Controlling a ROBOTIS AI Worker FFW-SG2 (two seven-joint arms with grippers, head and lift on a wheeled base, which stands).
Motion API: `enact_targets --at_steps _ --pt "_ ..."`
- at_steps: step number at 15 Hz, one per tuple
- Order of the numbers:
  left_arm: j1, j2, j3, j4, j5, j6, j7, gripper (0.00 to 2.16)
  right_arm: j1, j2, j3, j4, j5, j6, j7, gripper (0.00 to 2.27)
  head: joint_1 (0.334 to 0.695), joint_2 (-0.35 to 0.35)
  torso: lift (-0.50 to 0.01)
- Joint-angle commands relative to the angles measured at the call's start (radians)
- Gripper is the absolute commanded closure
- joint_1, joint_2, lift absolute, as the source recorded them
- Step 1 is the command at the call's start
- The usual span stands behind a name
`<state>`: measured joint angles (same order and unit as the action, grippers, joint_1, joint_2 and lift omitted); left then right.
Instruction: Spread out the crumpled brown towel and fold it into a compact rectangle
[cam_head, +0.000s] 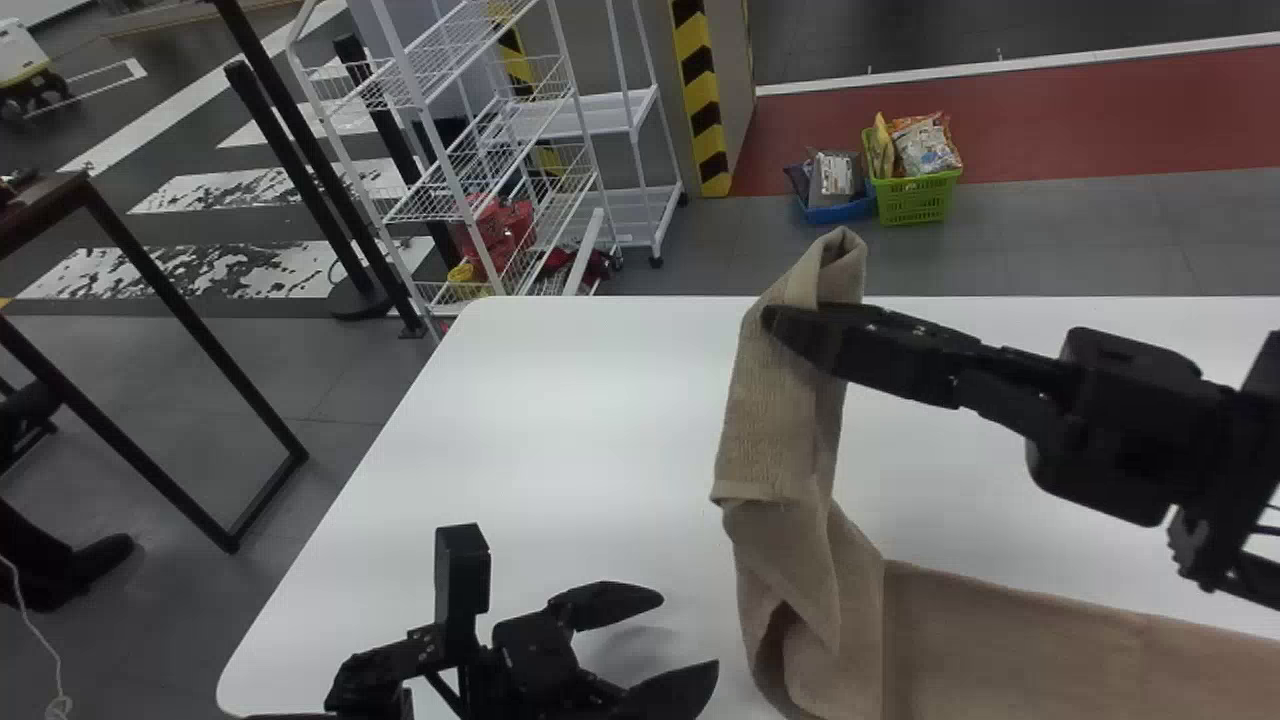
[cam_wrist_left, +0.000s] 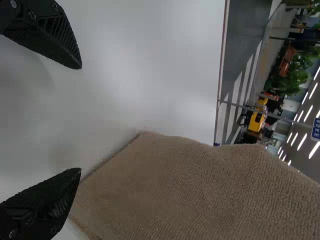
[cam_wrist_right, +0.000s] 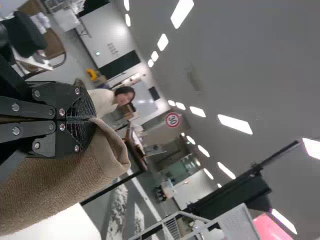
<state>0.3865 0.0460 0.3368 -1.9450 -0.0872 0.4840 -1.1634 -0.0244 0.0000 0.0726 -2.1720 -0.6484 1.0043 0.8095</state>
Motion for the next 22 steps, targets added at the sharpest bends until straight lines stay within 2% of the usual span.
enact_targets --at_steps 1,10,18,22 --pt "0.0 0.002 0.01 0.003 0.001 0.0 -0.002 0.08 -0.003 0.001 -0.002 0.054 -0.005 -0.005 0.007 1.23 0.695 0.35 -0.127" --pt "0.008 0.011 0.024 0.012 0.015 -0.009 -0.009 0.08 0.107 0.001 -0.045 -0.005 -0.013 0.035 0.054 1.23 0.695 0.35 -0.127" --pt "0.041 0.011 0.11 -0.009 0.09 -0.04 -0.038 0.1 0.034 0.001 -0.039 0.073 0.046 -0.078 0.027 1.23 0.695 0.35 -0.127" --pt "0.075 0.003 0.142 -0.037 0.172 -0.043 -0.024 0.1 0.001 0.001 0.013 0.144 0.059 -0.204 0.025 1.23 0.695 0.35 -0.127"
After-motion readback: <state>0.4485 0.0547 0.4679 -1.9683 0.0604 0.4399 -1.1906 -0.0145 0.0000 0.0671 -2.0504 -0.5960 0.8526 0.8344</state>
